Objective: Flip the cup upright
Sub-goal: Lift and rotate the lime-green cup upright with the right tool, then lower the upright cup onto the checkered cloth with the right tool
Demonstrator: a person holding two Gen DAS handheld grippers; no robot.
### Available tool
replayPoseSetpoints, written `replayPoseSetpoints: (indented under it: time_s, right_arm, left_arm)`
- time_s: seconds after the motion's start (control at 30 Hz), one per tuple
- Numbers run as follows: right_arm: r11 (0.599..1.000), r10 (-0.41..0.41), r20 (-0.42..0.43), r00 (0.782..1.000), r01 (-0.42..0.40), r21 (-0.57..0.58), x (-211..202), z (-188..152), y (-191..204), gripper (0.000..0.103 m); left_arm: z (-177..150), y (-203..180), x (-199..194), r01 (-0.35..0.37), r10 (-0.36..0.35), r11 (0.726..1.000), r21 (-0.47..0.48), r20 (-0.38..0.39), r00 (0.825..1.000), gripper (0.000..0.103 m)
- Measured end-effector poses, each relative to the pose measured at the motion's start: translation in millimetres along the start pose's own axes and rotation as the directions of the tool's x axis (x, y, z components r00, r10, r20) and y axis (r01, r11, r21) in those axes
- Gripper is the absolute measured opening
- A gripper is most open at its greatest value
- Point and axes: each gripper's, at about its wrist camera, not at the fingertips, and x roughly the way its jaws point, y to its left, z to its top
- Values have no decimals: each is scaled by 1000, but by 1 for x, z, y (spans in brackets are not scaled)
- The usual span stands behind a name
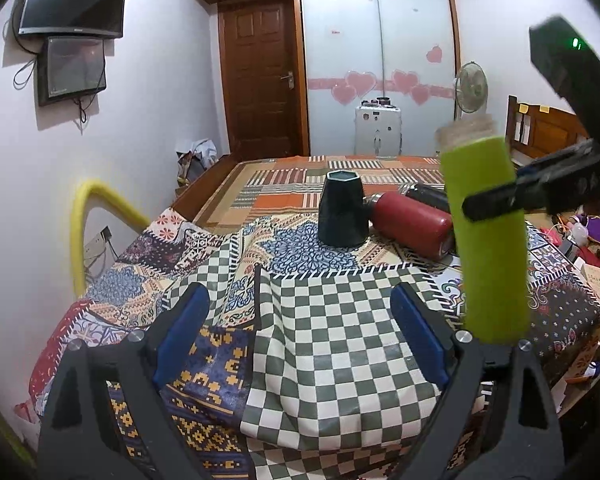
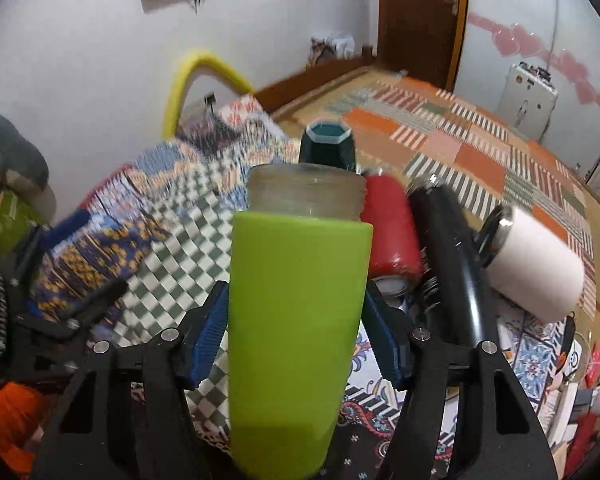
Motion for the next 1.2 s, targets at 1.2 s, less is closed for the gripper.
replayPoseSetpoints:
  time_s: [1.2]
  right_arm:
    - [997,-3,141,990,13,-70,3,-9,18,60]
  left_arm:
    - [-2,0,8,-8,7,1000,-19,-26,1000,97]
